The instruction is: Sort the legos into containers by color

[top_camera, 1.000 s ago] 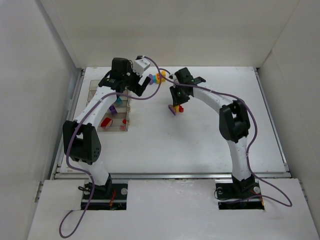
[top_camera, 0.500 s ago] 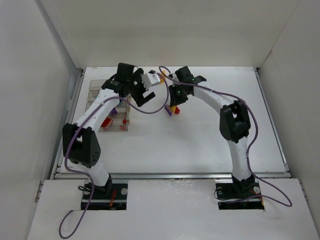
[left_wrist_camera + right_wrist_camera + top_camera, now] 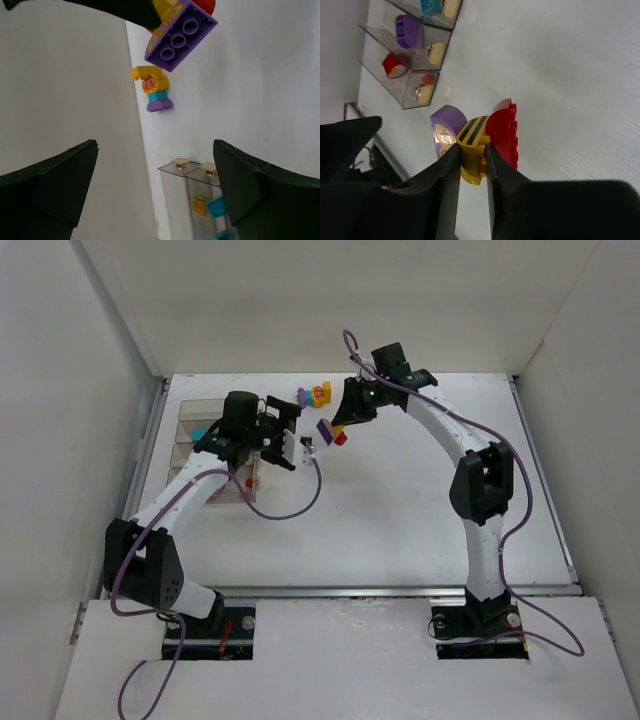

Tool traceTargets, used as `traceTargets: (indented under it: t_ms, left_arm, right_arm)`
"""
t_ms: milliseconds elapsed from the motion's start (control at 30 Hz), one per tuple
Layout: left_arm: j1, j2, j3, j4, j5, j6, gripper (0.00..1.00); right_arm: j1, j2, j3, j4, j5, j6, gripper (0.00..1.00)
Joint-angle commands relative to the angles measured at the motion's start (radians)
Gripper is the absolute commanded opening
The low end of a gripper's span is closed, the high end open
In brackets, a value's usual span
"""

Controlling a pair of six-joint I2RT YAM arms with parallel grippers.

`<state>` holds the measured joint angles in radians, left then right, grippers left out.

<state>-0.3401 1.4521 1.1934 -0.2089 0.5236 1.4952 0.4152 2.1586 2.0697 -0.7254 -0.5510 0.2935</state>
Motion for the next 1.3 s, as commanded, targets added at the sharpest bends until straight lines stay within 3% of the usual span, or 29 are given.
traceTargets:
  t_ms: [0, 200, 333, 600, 867, 1033, 1167, 1267]
  left_arm:
    - [-0.016, -0.07, -0.072, 0.259, 0.061, 0.281, 0.99]
    - [-0.069, -0.073, -0.095, 0.247, 0.082, 0.445, 0.99]
    - [-0.117, -0.073, -0.115, 0.228, 0.062, 0.539, 0.85]
    - [-0.163, -0.042, -0.115, 0.207, 0.053, 0.572, 0.75]
    - [-0.192, -0.023, -0.075, 0.174, 0.023, 0.554, 0.53]
    - [-0.201, -0.022, -0.084, 0.203, -0.004, 0.539, 0.32]
    - [-0.211, -0.022, -0.084, 0.226, -0.025, 0.508, 0.24]
    - [-0.211, -0.022, -0.084, 0.226, -0.036, 0.488, 0.08]
  right_arm:
    - [-0.016, -0.051, 0.055, 0.026, -0.118, 0.067, 0.0]
    - [-0.016, -0.091, 0.064, 0.044, -0.158, 0.087, 0.0]
    - [-0.016, -0.135, -0.006, 0.081, -0.168, 0.096, 0.0]
    - [-0.016, -0.175, -0.071, 0.116, -0.201, 0.127, 0.0]
    - [0.002, -0.175, -0.071, 0.136, -0.188, 0.127, 0.0]
    - [0.011, -0.175, -0.08, 0.146, -0.207, 0.136, 0.0]
    - [0.011, -0.175, -0.08, 0.155, -0.207, 0.136, 0.0]
    - [0.011, -0.175, -0.08, 0.155, -0.207, 0.136, 0.0]
